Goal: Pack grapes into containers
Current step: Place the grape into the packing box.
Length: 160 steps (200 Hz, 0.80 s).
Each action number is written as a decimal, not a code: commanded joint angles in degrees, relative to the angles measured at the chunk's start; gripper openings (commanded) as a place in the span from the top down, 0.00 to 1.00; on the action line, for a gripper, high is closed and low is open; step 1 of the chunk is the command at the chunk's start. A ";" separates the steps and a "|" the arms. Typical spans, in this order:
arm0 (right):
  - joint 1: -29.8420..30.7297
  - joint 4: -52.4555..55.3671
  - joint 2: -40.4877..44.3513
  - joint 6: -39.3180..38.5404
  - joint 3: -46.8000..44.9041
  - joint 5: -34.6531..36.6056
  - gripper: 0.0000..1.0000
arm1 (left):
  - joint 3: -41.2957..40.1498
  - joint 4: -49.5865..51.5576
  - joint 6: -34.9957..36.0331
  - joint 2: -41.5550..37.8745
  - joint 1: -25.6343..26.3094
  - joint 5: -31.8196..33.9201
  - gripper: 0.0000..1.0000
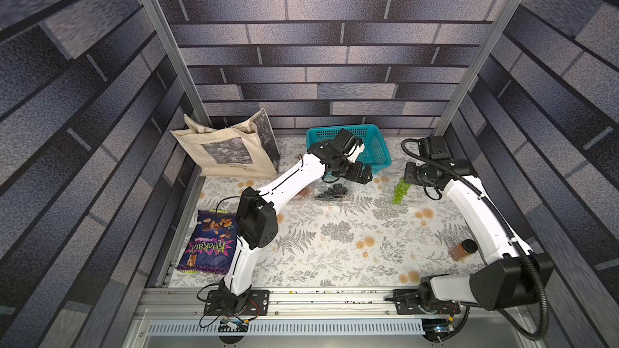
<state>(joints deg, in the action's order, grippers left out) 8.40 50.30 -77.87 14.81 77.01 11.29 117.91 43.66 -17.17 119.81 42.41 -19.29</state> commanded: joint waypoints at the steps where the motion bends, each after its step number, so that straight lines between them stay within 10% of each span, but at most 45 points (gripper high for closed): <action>1: -0.76 -1.22 0.10 3.23 0.48 -2.76 1.00 | -1.31 -1.04 -1.18 -2.90 0.30 -1.08 0.00; 160: -7.77 -7.79 -7.34 12.70 -7.61 -7.81 1.00 | -5.17 -2.59 -1.36 -4.37 0.06 -1.40 0.00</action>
<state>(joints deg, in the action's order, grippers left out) 1.63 44.38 -84.25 26.02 71.57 4.32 113.54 41.67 -17.19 118.15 42.46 -19.49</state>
